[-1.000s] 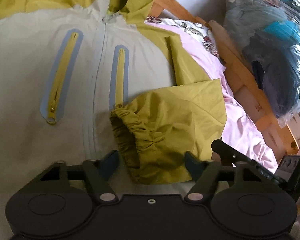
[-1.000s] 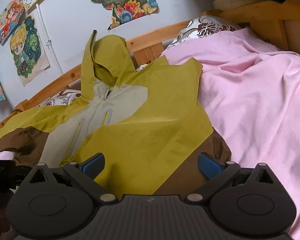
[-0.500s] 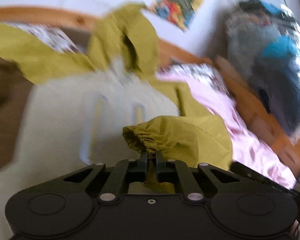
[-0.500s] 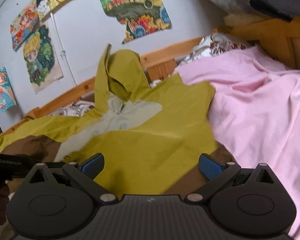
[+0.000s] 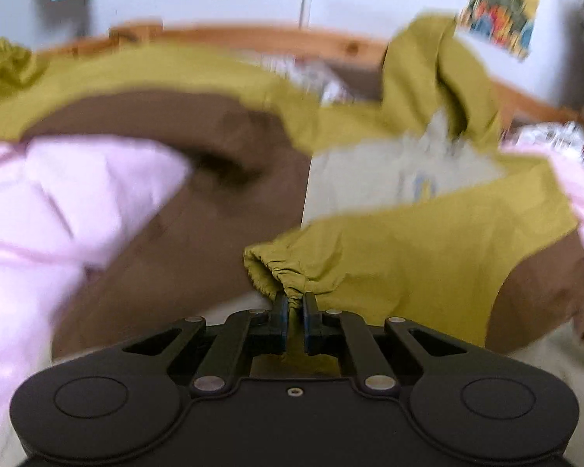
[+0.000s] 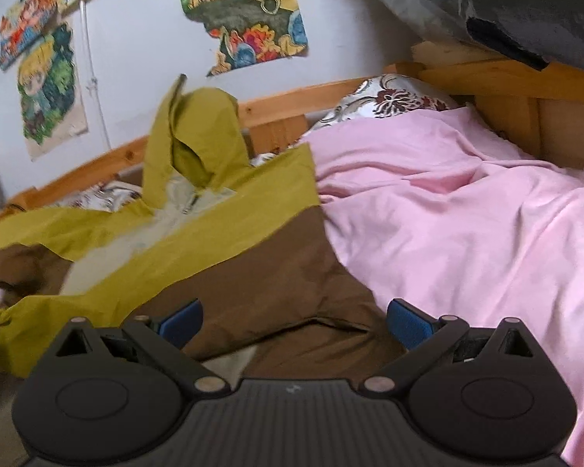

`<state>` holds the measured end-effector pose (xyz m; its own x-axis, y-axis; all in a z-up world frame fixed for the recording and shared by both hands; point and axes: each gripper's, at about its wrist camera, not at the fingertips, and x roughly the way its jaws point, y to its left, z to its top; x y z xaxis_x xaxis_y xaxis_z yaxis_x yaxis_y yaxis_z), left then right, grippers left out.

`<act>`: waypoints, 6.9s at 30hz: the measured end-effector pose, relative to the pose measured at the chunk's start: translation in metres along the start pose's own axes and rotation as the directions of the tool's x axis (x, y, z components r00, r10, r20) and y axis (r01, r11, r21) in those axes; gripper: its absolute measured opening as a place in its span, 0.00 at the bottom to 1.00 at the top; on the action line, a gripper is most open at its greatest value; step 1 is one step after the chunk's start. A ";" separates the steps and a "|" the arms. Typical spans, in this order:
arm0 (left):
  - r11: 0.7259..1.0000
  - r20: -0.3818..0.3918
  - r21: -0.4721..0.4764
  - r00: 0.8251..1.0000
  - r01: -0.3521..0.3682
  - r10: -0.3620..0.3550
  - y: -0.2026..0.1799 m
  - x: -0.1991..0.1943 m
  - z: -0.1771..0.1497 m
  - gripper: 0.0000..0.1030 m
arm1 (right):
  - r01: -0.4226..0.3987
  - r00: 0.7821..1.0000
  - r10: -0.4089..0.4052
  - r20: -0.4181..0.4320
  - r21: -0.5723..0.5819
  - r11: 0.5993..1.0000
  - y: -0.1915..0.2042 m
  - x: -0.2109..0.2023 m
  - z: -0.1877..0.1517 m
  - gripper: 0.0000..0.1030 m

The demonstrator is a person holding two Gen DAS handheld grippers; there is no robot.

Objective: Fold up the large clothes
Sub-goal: 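Lift the held sleeve with the left tool and fold it across the jacket front, then grasp the olive hood with the right tool and lift it, then fold the held hood down onto the jacket body and release with the right tool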

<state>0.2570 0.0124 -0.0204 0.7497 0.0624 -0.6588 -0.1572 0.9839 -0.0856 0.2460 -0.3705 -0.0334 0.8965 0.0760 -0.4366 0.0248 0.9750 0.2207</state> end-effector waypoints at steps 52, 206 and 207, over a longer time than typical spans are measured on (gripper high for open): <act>0.955 0.712 -0.097 0.650 -0.282 0.264 0.068 -0.106 0.164 0.00 | -0.098 0.994 0.091 -0.063 -0.119 0.988 0.035 0.006 -0.022 1.00; 0.944 -0.060 0.145 0.955 0.296 -0.290 -0.069 0.059 0.062 0.99 | -0.245 0.969 0.189 -0.158 -0.539 0.806 0.094 0.131 0.066 0.98; 0.943 -0.055 0.144 0.954 0.299 -0.294 -0.068 0.052 0.060 0.99 | -0.242 0.970 0.194 -0.146 -0.548 0.801 0.092 0.118 0.067 0.99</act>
<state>0.3447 -0.0409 -0.0038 0.7260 -0.2393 -0.6447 0.1687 0.9708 -0.1704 0.3837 -0.2860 -0.0063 0.8099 0.2932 -0.5081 -0.4398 0.8766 -0.1952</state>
